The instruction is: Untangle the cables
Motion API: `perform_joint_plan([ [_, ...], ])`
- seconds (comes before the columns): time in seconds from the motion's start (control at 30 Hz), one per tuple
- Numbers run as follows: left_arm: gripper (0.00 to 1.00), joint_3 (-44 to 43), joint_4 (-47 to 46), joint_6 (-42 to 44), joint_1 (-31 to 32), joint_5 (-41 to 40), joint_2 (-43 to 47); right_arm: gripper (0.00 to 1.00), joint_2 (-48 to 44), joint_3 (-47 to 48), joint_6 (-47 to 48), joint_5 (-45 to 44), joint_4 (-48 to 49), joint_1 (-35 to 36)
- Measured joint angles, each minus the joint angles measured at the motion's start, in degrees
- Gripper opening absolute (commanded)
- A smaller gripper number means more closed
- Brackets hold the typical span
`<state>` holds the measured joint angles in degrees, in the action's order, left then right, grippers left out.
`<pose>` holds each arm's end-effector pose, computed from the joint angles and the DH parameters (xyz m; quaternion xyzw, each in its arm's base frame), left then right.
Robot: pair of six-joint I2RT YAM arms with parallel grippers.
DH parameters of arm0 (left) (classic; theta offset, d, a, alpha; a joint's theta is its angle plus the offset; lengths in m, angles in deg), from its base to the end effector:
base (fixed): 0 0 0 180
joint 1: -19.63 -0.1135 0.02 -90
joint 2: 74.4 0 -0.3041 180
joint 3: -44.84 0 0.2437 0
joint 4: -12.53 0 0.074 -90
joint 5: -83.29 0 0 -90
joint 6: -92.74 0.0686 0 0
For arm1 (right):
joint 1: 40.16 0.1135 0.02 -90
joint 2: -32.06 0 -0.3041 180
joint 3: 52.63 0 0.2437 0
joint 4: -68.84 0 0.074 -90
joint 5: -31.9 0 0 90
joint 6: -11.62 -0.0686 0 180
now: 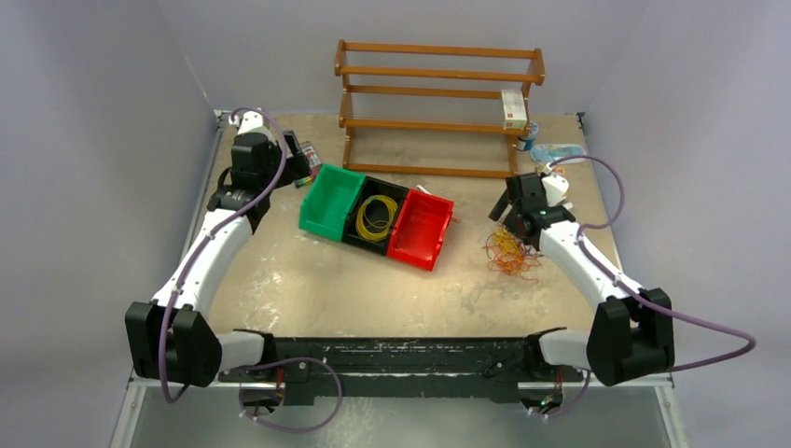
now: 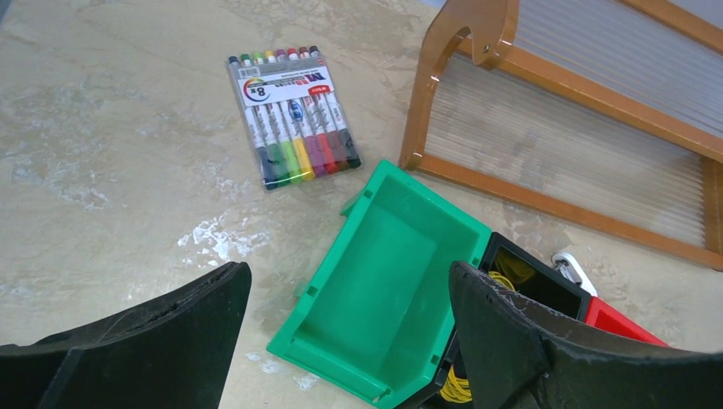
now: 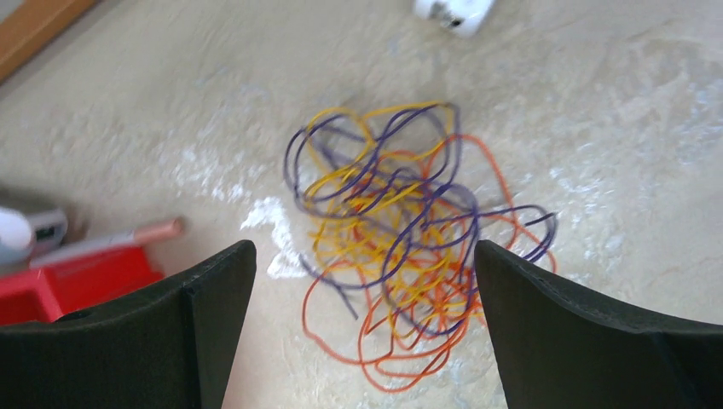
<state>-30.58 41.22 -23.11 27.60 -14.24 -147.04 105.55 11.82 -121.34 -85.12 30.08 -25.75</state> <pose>0.2988 -0.0328 0.3535 -0.1659 0.8301 -0.1007 0.5227 0.2644 0.0358 0.2667 0.3052 0.8584 -0.0232 0.4117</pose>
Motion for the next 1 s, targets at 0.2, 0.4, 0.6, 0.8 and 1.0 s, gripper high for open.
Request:
perform_joint_plan([
  [0.2, 0.86, 0.00, -0.22, -0.13, 0.00, 1.05, -0.02, 0.99, 0.09, -1.70, 0.61, 2.08, 4.17, -9.01],
  [0.4, 0.86, 0.00, -0.24, -0.13, 0.00, 1.51, -0.02, 0.99, 2.38, -2.93, 3.58, 11.13, 9.33, -12.24],
  [0.6, 0.86, 0.00, -0.61, -0.13, 0.00, 2.89, -1.55, 0.95, 6.97, -3.67, 5.79, 17.66, 11.80, -12.17],
  [0.8, 0.86, 0.00, -0.61, -0.13, 0.00, 4.55, -2.75, 0.96, 8.72, -3.87, 8.15, 18.64, 11.65, -8.31],
  [1.0, 0.85, -0.02, -0.63, -0.13, 0.00, 5.53, -3.15, 0.88, 8.57, -3.82, 8.46, 18.05, 10.58, 3.80],
])
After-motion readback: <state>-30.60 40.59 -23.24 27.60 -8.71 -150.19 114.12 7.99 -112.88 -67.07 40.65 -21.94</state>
